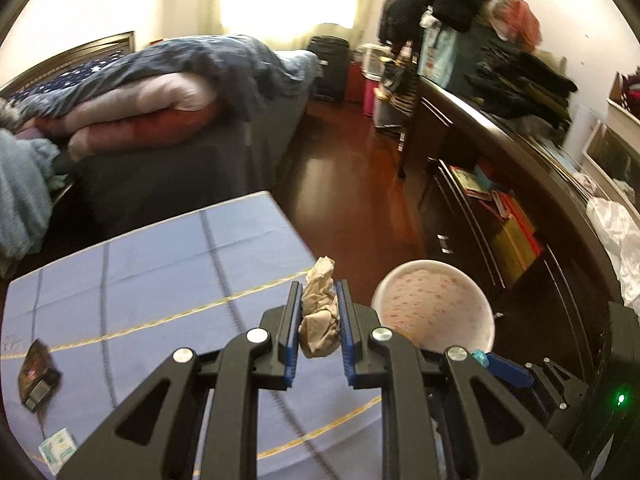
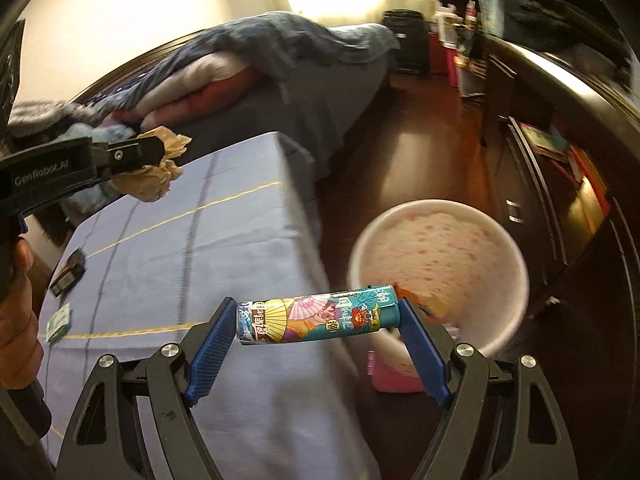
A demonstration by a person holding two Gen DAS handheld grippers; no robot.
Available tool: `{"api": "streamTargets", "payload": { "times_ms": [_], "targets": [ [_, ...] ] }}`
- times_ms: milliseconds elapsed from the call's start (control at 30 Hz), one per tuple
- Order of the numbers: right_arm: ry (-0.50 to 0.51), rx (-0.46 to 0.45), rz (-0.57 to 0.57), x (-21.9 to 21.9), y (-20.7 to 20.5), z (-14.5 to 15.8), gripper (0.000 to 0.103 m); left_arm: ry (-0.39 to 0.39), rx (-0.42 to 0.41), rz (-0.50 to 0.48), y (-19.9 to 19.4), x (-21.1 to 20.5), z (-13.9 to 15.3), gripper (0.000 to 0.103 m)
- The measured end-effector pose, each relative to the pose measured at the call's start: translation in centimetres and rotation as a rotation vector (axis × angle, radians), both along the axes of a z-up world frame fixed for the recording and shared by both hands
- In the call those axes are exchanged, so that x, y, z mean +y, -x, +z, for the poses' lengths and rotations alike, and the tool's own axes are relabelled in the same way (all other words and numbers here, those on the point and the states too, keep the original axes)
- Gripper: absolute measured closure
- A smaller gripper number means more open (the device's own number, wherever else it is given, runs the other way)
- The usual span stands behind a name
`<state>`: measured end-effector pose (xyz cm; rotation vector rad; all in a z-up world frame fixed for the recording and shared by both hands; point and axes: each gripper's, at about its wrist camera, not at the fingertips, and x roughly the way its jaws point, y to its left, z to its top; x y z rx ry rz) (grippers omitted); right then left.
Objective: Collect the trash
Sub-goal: 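Lift the paper and candy tube and carry them over the wastebasket, then open both tools to drop the paper and tube into the wastebasket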
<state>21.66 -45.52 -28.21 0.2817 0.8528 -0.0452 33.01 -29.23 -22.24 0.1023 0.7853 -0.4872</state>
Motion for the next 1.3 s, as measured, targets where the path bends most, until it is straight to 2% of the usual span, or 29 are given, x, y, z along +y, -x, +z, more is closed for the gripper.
{"api": "streamTargets", "payload": {
  "times_ms": [400, 700, 1100, 1300],
  "targets": [
    [-0.002, 0.018, -0.194, -7.8, 1.2, -1.5, 0.023, -0.013, 0.007, -0.163, -0.9, -8.8, -1.7, 0.085],
    [0.02, 0.039, -0.272, -10.6, 0.5, -3.2, 0.023, -0.031, 0.056, -0.252, -2.5, -14.6, -5.0, 0.085],
    [0.079, 0.08, -0.31, -11.6, -1.6, -5.7, 0.023, -0.037, 0.122, -0.296, -4.5, -17.9, -8.3, 0.083],
    [0.118, 0.094, -0.319, -11.4, -2.3, -6.3, 0.022, -0.03, 0.145, -0.307, -5.2, -18.4, -9.0, 0.076]
  ]
}}
